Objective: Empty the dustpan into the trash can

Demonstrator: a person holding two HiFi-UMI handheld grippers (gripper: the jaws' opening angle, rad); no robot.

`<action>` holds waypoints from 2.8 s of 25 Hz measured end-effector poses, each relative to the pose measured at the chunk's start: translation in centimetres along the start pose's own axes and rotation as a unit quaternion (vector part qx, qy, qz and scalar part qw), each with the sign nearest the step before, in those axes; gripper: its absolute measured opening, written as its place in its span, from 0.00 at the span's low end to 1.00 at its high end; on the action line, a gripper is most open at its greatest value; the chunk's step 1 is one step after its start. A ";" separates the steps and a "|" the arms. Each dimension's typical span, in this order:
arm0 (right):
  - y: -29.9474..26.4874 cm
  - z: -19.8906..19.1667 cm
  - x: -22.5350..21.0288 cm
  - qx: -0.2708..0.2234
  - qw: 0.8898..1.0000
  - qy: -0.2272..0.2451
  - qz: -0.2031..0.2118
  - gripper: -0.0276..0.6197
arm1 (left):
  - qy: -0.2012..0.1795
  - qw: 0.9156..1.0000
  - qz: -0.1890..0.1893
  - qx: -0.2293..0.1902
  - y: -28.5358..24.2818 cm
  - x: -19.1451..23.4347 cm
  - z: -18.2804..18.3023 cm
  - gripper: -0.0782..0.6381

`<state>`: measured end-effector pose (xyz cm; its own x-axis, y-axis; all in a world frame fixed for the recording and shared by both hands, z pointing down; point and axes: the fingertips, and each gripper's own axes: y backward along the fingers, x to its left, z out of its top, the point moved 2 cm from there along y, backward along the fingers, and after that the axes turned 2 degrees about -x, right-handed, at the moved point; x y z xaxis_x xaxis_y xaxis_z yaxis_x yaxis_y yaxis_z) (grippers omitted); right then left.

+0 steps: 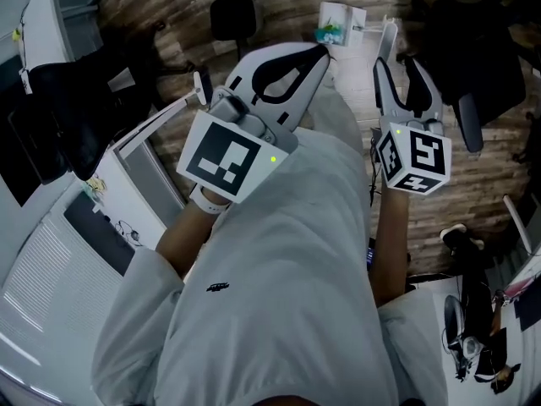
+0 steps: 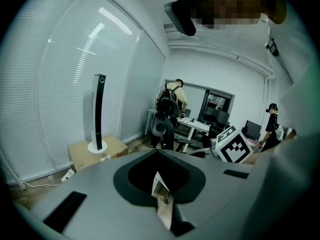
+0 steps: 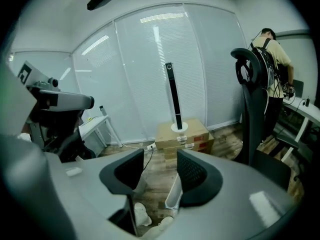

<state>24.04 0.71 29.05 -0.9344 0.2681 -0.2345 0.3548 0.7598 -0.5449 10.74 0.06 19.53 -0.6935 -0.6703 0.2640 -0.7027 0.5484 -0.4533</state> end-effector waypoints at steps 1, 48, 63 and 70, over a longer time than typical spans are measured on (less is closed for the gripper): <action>-0.3 -0.1 -0.4 0.003 1.000 -0.003 -0.004 0.39 | 0.001 1.000 -0.001 0.002 -0.4 0.1 -0.1 0.12; -15.0 -10.8 -8.6 0.226 0.963 -0.108 -0.096 0.49 | 0.083 0.992 -0.046 0.083 -13.8 7.4 -11.4 0.12; -13.4 -11.5 -10.1 0.214 0.958 -0.138 -0.135 0.30 | 0.082 0.992 -0.052 0.086 -13.5 7.0 -12.1 0.12; -12.1 -12.2 -10.2 0.216 0.959 -0.078 -0.164 0.23 | 0.083 0.992 -0.049 0.083 -12.0 6.4 -12.4 0.12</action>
<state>28.86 -3.96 47.84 -0.9939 -0.0603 -0.0926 0.0544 0.4627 -0.8848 12.80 -4.59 37.25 -0.6501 -0.6167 0.4440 -0.7412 0.3857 -0.5494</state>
